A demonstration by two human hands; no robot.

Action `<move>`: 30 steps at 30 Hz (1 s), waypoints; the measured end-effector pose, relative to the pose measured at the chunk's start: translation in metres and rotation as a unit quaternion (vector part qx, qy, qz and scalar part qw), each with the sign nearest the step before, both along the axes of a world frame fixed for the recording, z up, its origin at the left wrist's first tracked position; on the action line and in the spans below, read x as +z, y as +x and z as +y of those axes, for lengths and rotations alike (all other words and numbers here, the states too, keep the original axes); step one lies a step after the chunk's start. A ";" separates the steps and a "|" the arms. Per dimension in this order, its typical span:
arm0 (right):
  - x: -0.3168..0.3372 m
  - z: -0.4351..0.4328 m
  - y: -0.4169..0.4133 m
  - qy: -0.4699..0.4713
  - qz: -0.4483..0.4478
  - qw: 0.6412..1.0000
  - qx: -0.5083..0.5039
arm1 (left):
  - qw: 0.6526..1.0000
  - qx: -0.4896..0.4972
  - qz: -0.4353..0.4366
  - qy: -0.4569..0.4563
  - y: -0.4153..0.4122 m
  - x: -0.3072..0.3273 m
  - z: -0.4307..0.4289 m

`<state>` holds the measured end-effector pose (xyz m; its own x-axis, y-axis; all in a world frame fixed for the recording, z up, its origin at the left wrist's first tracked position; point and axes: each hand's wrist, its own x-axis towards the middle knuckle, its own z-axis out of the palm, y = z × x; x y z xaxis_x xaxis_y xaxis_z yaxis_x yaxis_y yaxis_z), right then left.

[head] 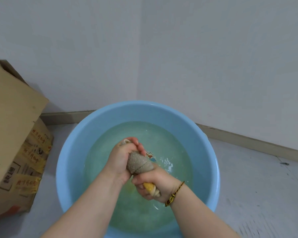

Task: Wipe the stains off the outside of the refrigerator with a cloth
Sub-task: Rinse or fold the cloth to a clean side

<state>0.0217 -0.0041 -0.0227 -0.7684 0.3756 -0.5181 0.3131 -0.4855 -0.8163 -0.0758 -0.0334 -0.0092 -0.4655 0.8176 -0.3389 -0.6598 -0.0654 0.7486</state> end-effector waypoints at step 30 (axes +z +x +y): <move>0.322 -0.002 0.060 0.448 -0.049 0.819 -0.354 | 0.977 -0.181 0.104 -0.047 0.055 0.337 -0.003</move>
